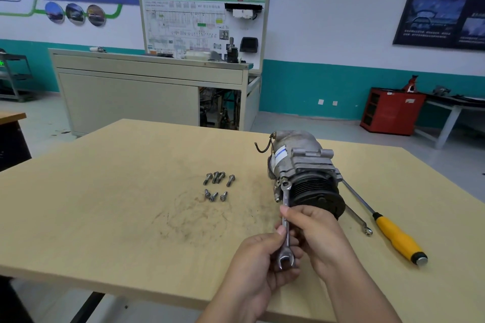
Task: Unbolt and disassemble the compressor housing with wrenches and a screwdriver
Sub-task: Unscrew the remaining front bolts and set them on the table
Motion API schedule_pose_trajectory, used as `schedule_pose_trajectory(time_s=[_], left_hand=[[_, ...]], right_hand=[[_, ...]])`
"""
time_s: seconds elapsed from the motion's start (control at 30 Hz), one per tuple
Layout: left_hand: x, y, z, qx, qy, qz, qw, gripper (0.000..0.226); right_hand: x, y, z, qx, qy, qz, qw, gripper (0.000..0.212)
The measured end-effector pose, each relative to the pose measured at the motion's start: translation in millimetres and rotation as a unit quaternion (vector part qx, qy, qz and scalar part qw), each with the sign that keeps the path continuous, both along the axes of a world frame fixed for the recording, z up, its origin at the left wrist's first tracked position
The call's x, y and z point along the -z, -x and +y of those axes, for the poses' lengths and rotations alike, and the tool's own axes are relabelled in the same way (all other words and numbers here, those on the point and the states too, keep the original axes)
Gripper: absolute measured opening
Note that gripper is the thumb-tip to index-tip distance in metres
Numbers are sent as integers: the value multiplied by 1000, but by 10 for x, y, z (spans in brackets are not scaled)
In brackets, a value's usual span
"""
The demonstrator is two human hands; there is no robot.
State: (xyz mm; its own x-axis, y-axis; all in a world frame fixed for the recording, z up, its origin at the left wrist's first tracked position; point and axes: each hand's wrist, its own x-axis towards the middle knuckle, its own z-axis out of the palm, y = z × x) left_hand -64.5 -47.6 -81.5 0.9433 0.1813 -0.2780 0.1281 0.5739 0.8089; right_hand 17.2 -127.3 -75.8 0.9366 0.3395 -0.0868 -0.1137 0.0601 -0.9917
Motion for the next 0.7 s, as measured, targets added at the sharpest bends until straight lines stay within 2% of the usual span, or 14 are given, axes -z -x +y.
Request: schedule_pose_trajectory(time_s=[0.1,0.23,0.3,0.47,0.7], left_hand=[[37,-9,3,-1,49,10,999,31],[99,-13,-7,11,95,24,995,26],[124,-18,9,21,50,18,998,27],[156,-60,-19,3,-147,-11,989,23],[211,-131,-118,5,-212,-11,977,35]], right_hand=[[22,-28,-44,-54,-43,64,996,24],[95,-42,-18,-50,-53,70,995,21],[109,-48,0,-37,-49,66,996,19],[141,-48,8,-7,-44,64,997,20],[120,-34,-13,28,17,-7,999,24]])
